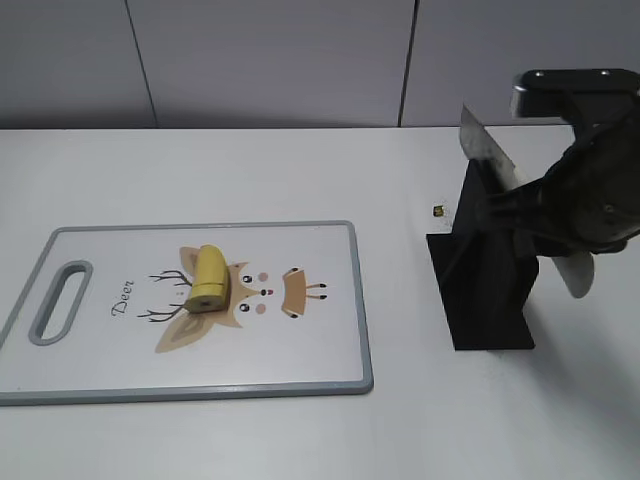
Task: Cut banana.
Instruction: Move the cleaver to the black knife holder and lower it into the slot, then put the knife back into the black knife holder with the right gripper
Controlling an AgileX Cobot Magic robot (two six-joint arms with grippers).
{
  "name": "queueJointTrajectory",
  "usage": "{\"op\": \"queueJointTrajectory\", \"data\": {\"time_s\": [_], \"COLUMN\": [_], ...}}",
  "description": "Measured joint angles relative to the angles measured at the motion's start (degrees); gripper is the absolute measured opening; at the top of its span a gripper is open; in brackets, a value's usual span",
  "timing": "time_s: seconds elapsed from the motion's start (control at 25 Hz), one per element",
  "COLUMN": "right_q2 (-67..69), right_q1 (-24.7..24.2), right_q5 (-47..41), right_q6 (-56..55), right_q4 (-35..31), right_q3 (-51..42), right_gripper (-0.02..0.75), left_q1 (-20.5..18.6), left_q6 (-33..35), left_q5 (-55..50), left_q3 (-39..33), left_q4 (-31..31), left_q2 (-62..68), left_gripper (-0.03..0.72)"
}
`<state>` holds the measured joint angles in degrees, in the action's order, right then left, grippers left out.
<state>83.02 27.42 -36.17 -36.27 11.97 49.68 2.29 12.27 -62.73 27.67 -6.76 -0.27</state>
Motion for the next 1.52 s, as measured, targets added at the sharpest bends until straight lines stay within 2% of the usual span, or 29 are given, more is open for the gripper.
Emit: {"op": "queueJointTrajectory", "data": {"time_s": [0.44,0.52,0.72,0.76,0.84,1.04,1.24,1.36,1.52], "right_q2": [0.82,0.93,1.32,1.32,0.44,-6.81,-17.18,-23.15,-31.89], "right_q1": [0.00,0.00,0.00,0.00,0.00,0.00,0.00,0.00,0.00], "right_q5": [0.25,0.43,0.48,0.48,0.43,-0.02,-3.18,-4.53,-4.82], "right_q6": [0.00,0.00,0.00,0.00,0.12,4.10,14.97,22.47,25.70], "right_q4": [0.00,0.06,0.23,0.23,0.23,-0.11,-4.03,-6.56,-8.06], "right_q3": [-0.05,-0.05,-0.05,-0.05,-0.05,0.01,-0.54,-2.91,-8.19], "right_gripper": [0.182,0.258,0.569,0.615,0.657,0.675,0.671,0.661,0.650], "left_q1": [0.00,0.00,0.00,0.00,0.00,0.00,0.00,0.00,0.00], "left_q6": [0.00,0.00,0.00,0.00,0.00,0.00,0.00,0.00,-1.14], "left_q5": [0.00,0.00,0.00,0.00,0.00,0.00,0.00,0.00,0.00], "left_q3": [0.00,0.00,0.00,0.00,0.00,0.00,0.00,0.00,-0.05], "left_q4": [0.00,0.00,0.00,0.00,0.00,0.00,0.00,0.00,-1.05], "left_q2": [0.00,0.00,0.00,0.00,0.00,0.00,0.00,0.00,0.00], "left_gripper": [0.495,0.494,0.492,0.492,0.492,0.492,0.492,0.492,0.492]}}
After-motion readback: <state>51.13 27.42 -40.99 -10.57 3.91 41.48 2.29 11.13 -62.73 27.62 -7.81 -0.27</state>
